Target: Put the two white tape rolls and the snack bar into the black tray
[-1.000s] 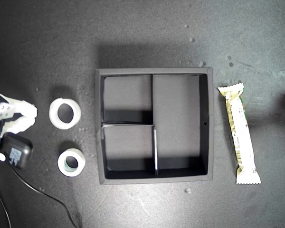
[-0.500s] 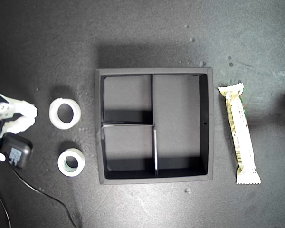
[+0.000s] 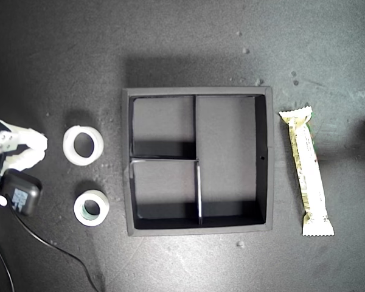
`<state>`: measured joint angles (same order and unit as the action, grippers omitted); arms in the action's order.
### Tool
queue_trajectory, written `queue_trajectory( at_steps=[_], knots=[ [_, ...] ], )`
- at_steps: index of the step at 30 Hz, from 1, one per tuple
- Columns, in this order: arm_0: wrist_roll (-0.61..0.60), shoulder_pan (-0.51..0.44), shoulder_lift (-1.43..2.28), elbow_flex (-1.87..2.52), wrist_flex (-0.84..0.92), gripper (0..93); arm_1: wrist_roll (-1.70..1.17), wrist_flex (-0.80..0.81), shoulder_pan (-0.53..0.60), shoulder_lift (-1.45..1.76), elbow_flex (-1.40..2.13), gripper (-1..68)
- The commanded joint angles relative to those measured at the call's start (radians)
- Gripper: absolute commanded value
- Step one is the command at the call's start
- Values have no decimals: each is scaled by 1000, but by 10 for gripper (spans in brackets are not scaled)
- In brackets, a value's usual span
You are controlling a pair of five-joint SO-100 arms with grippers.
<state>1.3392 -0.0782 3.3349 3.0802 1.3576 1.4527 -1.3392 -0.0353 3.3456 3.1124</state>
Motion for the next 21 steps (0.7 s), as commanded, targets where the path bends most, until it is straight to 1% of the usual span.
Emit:
queue_trajectory(
  at_steps=[1, 8, 13, 16, 18, 20, 21],
  knots=[
    [-2, 14, 52, 58, 38, 3, -3, -2, 5, 5, 12, 53],
    [-2, 14, 52, 58, 38, 3, -3, -2, 8, 5, 12, 44],
    [0, 14, 52, 58, 38, 3, -3, -2, 8, 5, 12, -1],
    [-2, 14, 52, 58, 37, 3, -6, -2, 8, 5, 12, -2],
    [35, 9, 52, 58, -29, 2, -20, 8, 11, 5, 12, -2],
    [-9, -11, 52, 58, -156, 1, -38, 60, -77, 5, 12, -4],
    [-34, -11, 52, 58, -201, 1, -66, 101, -103, 5, 12, -4]
  ],
)
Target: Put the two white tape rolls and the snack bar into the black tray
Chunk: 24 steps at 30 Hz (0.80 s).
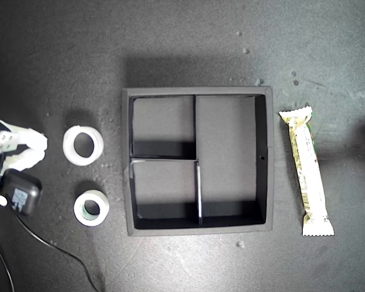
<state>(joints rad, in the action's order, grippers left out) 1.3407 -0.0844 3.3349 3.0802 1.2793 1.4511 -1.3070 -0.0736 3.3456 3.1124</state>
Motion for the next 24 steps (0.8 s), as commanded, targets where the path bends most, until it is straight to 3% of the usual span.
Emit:
queue_trajectory(
  at_steps=[1, 5, 9, 15, 21, 24],
  knots=[
    [-43, -5, 52, 58, -150, 1, -97, 115, -89, 5, 12, -4],
    [37, -14, 52, 58, -160, 0, -213, 288, -166, 5, 12, -4],
    [-60, -51, 52, 58, -255, 0, -281, 477, -206, 5, 12, -4],
    [-87, -94, 51, 58, -291, 0, -472, 815, -209, 5, 12, -4],
    [-247, -101, 51, 58, -497, 0, -540, 965, -192, 5, 11, -4],
    [-293, -72, 49, 48, -611, 0, -566, 960, -160, 2, -29, -2]
  ],
)
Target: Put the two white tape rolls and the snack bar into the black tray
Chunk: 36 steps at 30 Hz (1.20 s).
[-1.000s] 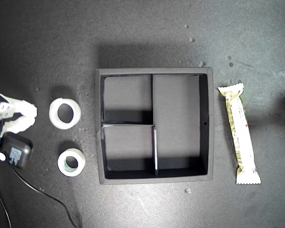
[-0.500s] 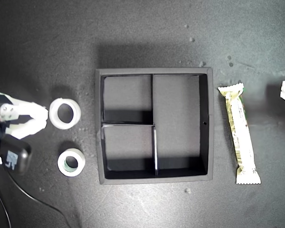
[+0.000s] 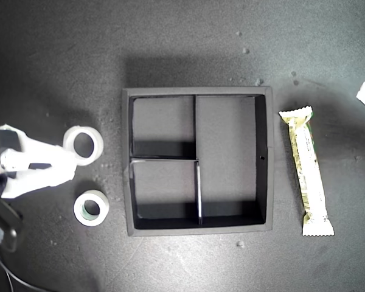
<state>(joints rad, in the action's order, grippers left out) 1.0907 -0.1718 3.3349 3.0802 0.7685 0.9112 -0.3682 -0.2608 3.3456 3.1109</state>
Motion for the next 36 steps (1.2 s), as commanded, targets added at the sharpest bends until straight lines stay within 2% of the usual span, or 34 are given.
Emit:
queue_trajectory(
  at_steps=[1, 6, 8, 11, 16, 20, 27, 36],
  knots=[
    [-48, 25, 49, 28, -101, 1, -37, -6, 43, -9, -66, -2],
    [-89, 34, 51, -117, 28, 71, -106, -225, 127, -66, -313, 38],
    [-100, 49, 51, -166, 67, 121, -143, -268, 166, -224, -454, 68],
    [-110, 66, -9, -278, 138, 133, -184, -388, 219, -566, -742, 101],
    [-110, 49, -374, -563, 244, 132, -202, -673, 296, -969, -1108, 126],
    [-127, 21, -690, -756, 316, 141, -199, -793, 362, -1147, -1200, 133],
    [-77, -29, -1003, -887, 423, 167, -173, -922, 486, -1367, -1272, 158],
    [-41, -35, -1134, -838, 342, 173, -138, -913, 535, -1413, -1236, 169]
  ],
)
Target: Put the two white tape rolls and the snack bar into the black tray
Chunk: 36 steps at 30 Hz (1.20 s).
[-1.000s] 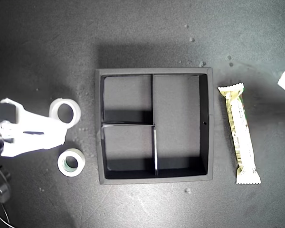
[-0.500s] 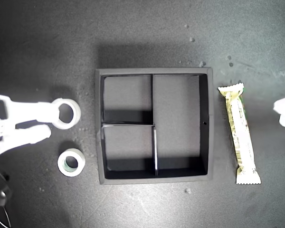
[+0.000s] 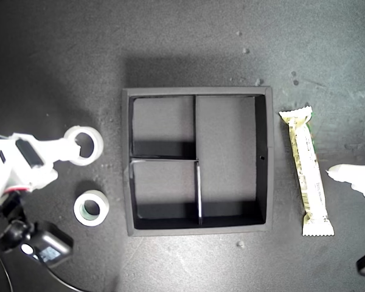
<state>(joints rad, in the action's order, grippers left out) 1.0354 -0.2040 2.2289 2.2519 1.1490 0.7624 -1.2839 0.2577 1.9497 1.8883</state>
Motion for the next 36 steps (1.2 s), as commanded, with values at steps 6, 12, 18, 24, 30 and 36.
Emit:
queue_trajectory(
  at_steps=[6, 12, 18, 24, 30, 36],
  knots=[
    [-2, 15, -138, -17, -100, 169, 18, 3, 44, -117, -60, 170],
    [8, 23, -210, -5, -130, 168, 21, 14, 64, -118, -61, 170],
    [20, 46, -245, 46, -207, 165, -23, 31, 71, -143, -61, 180],
    [3, 124, -357, 49, -265, 101, -181, 25, 55, -264, -140, 208],
    [8, 178, -462, 34, -273, 52, -296, 21, 11, -422, -229, 217],
    [-3, 193, -446, 8, -244, 1, -341, 103, -38, -558, -193, 221]
  ],
)
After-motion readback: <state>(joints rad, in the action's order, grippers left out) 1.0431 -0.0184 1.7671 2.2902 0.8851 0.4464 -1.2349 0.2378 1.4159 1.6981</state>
